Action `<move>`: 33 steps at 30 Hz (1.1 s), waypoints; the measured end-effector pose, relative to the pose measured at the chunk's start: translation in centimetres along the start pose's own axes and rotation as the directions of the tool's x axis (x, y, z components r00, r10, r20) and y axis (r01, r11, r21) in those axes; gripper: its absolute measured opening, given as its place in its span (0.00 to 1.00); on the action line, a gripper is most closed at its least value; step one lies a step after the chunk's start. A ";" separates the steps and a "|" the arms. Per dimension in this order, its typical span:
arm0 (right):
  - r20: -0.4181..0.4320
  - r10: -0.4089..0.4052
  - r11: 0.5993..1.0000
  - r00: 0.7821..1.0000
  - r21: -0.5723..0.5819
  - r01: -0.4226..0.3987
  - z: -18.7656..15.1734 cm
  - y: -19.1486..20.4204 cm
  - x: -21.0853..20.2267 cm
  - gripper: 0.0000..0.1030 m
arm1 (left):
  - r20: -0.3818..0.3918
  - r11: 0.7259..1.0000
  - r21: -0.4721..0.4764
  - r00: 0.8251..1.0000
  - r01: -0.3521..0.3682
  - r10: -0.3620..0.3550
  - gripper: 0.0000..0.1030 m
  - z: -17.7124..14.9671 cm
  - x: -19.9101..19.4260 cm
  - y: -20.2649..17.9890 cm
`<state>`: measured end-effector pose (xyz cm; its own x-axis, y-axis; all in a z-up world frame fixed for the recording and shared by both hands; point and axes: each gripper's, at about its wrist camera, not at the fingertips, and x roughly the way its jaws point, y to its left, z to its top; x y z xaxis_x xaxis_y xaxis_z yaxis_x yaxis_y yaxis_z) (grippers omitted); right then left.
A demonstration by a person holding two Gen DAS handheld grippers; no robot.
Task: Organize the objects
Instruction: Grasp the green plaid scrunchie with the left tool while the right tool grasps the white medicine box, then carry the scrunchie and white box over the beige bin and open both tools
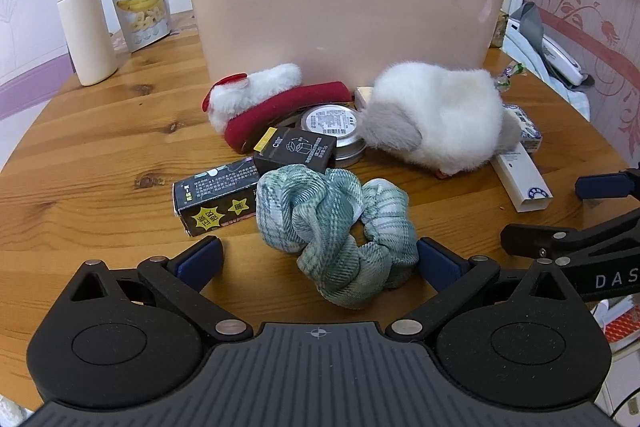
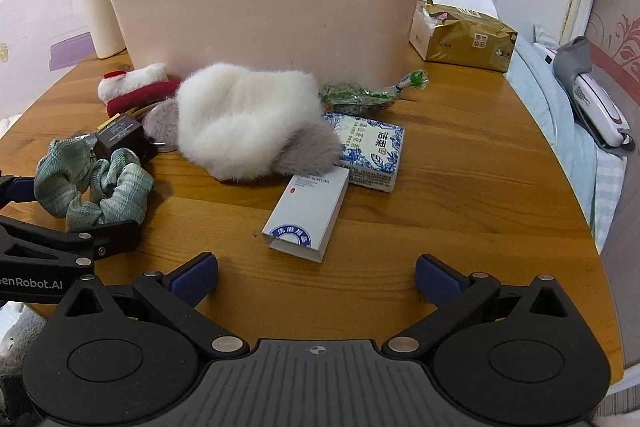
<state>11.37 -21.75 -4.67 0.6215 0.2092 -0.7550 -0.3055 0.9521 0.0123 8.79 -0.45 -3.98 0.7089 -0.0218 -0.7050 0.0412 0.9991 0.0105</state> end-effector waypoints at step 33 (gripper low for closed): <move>0.092 -0.055 0.997 0.994 0.065 0.049 1.2 0.4 -0.5 0.28 | 0.011 0.993 -0.023 0.993 0.119 -0.119 0.23 1.6 -2.4 2.4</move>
<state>11.80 -21.23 -3.52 0.7012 0.1763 -0.6908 -0.2271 0.9737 0.0180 8.31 1.92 -1.09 0.7070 -0.1409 -0.6931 0.1093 0.9899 -0.0898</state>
